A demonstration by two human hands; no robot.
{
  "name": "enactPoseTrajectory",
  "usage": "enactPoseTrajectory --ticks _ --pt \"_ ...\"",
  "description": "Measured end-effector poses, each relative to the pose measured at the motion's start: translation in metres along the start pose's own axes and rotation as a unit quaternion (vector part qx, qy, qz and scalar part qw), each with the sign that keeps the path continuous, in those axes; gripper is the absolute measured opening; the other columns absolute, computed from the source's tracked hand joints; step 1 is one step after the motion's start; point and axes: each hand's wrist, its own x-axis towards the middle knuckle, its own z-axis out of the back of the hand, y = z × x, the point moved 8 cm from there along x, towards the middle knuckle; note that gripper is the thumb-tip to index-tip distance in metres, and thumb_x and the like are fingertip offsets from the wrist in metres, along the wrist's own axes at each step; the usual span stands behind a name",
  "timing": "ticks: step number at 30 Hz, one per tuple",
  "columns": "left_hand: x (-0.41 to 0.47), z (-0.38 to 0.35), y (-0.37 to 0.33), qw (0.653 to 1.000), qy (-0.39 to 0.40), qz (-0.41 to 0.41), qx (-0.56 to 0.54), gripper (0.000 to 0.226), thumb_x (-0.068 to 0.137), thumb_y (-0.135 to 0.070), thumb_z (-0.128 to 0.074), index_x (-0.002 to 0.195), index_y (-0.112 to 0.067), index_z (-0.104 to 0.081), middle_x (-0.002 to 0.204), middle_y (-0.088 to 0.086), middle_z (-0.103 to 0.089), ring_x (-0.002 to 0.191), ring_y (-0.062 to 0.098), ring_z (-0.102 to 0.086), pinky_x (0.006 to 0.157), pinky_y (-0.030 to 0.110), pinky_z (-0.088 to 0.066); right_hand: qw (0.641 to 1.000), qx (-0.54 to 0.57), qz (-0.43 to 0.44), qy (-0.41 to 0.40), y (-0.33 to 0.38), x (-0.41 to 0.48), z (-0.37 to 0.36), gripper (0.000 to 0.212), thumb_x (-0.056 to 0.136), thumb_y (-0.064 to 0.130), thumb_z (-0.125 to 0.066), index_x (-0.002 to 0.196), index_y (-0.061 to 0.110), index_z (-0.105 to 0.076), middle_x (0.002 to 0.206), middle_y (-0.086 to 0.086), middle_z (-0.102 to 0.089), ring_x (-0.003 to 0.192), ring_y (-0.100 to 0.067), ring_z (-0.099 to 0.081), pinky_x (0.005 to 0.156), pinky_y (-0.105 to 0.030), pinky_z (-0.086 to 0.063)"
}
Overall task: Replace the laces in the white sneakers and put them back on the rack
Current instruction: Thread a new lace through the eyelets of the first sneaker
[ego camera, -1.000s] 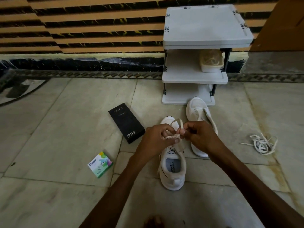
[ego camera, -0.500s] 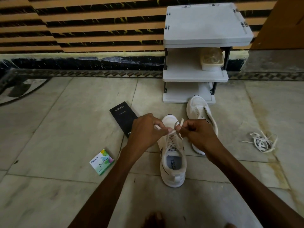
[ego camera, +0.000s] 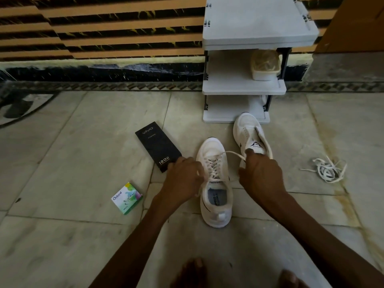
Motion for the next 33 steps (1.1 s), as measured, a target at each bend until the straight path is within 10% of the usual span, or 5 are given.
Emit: enactPoseTrajectory --ticks 9,20,23,27,33 --pt "-0.001 -0.017 -0.001 0.979 -0.039 0.039 -0.198 0.011 0.089 -0.028 -0.067 0.082 -0.025 -0.058 0.081 -0.008 -0.062 0.078 0.009 -0.06 0.072 0.02 -0.047 0.984 0.039 0.157 0.071 0.035 -0.013 -0.029 0.033 0.084 0.015 -0.068 0.117 0.018 -0.065 0.107 -0.004 -0.07 0.096 -0.02 -0.066 0.087 -0.034 -0.053" --pt "-0.004 -0.018 -0.015 0.996 -0.028 -0.057 0.056 0.017 0.093 -0.024 -0.059 0.107 -0.016 -0.064 0.109 0.004 -0.063 0.102 0.018 -0.054 0.085 0.026 -0.043 0.988 -0.058 0.122 0.073 0.023 -0.011 -0.02 0.02 0.086 0.023 -0.066 0.105 0.022 -0.072 0.102 -0.001 -0.071 0.094 -0.018 -0.066 0.082 -0.027 -0.052" --pt "-0.005 -0.012 -0.008 0.994 0.011 -0.042 -0.103 0.013 0.094 -0.021 -0.059 0.09 -0.024 -0.07 0.096 -0.005 -0.062 0.095 0.013 -0.057 0.083 0.024 -0.044 0.975 -0.031 0.163 0.148 0.02 -0.007 -0.019 0.018 0.09 0.019 -0.062 0.102 0.019 -0.076 0.101 0.0 -0.072 0.092 -0.016 -0.066 0.082 -0.024 -0.052" --pt "-0.011 0.007 -0.004 0.926 0.031 0.001 -0.377 0.022 0.097 -0.022 -0.054 0.082 -0.026 -0.069 0.097 -0.014 -0.062 0.097 0.002 -0.06 0.076 0.016 -0.043 0.949 0.214 0.122 0.197 0.017 -0.003 0.003 0.017 0.094 0.015 -0.06 0.086 0.014 -0.075 0.083 0.004 -0.07 0.074 -0.001 -0.061 0.066 -0.012 -0.049" --pt "-0.011 0.007 -0.007 0.834 0.008 0.045 -0.549 0.021 0.099 -0.021 -0.053 0.098 -0.02 -0.074 0.099 -0.008 -0.074 0.096 0.001 -0.066 0.079 0.015 -0.05 0.802 0.558 -0.028 0.211 0.014 0.0 -0.002 0.027 0.101 0.017 -0.047 0.084 0.011 -0.067 0.086 -0.005 -0.071 0.086 -0.017 -0.064 0.083 -0.029 -0.052"
